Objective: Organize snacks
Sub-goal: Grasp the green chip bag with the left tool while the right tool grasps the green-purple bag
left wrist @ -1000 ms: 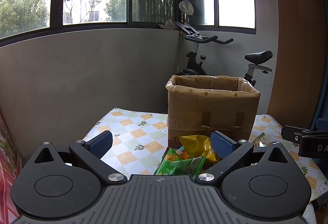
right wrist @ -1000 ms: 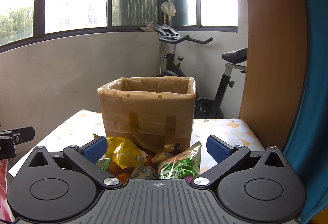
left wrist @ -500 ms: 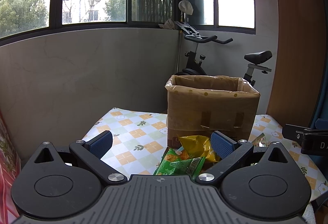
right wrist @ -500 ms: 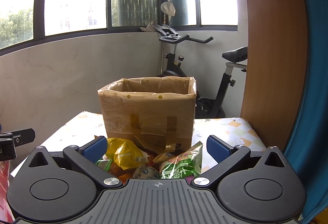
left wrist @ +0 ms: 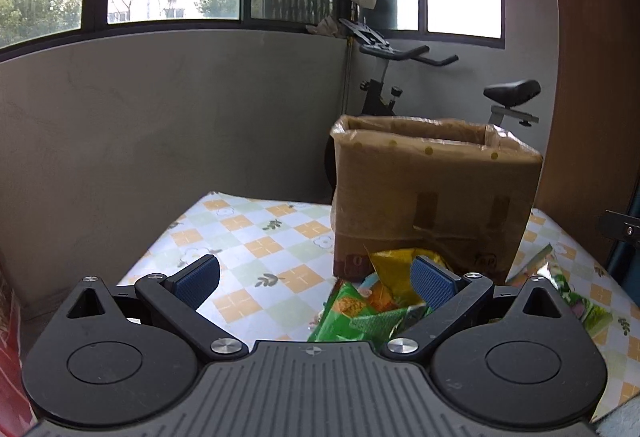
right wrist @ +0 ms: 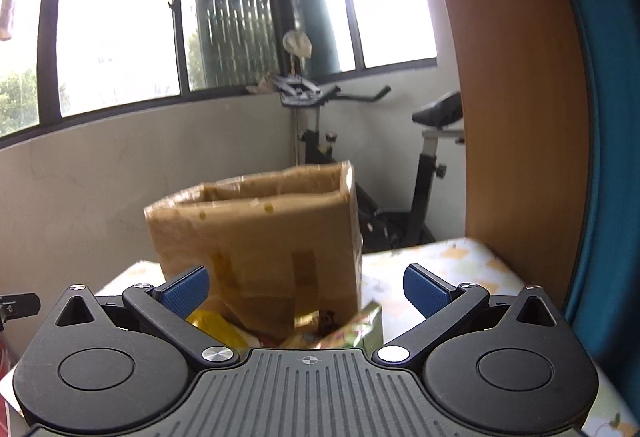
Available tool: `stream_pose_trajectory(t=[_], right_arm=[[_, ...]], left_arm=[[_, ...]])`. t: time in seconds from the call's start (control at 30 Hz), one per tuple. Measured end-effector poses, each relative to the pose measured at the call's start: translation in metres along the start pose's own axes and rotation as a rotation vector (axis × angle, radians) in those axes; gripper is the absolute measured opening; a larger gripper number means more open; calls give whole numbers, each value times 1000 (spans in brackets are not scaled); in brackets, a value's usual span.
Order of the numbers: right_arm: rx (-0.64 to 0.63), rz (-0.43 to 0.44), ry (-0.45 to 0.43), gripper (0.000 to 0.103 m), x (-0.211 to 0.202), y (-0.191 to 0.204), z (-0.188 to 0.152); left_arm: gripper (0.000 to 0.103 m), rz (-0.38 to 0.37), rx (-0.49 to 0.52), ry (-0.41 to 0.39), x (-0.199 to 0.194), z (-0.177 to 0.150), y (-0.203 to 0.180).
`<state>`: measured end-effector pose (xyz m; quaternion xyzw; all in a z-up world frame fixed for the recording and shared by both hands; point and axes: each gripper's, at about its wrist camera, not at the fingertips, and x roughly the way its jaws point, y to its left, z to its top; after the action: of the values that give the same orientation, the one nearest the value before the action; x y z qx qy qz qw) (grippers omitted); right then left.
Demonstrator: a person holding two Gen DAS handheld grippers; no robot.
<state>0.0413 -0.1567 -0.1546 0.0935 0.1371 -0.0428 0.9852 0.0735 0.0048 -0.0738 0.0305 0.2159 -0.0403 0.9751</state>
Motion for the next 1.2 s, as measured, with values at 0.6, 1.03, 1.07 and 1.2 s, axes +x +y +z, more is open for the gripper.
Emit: stream_pose_trajectory(t=[0.6, 1.03, 1.07, 1.2], right_arm=[[-29, -11, 94, 103, 38, 0, -57], [9, -19, 110, 103, 52, -7, -69], [17, -23, 111, 103, 54, -8, -69], [12, -46, 124, 103, 67, -15, -69]], left_arm=[[102, -60, 210, 140, 90, -63, -47], [93, 49, 211, 195, 118, -74, -44], [90, 54, 213, 190, 118, -75, -44], [83, 79, 197, 187, 116, -76, -38]])
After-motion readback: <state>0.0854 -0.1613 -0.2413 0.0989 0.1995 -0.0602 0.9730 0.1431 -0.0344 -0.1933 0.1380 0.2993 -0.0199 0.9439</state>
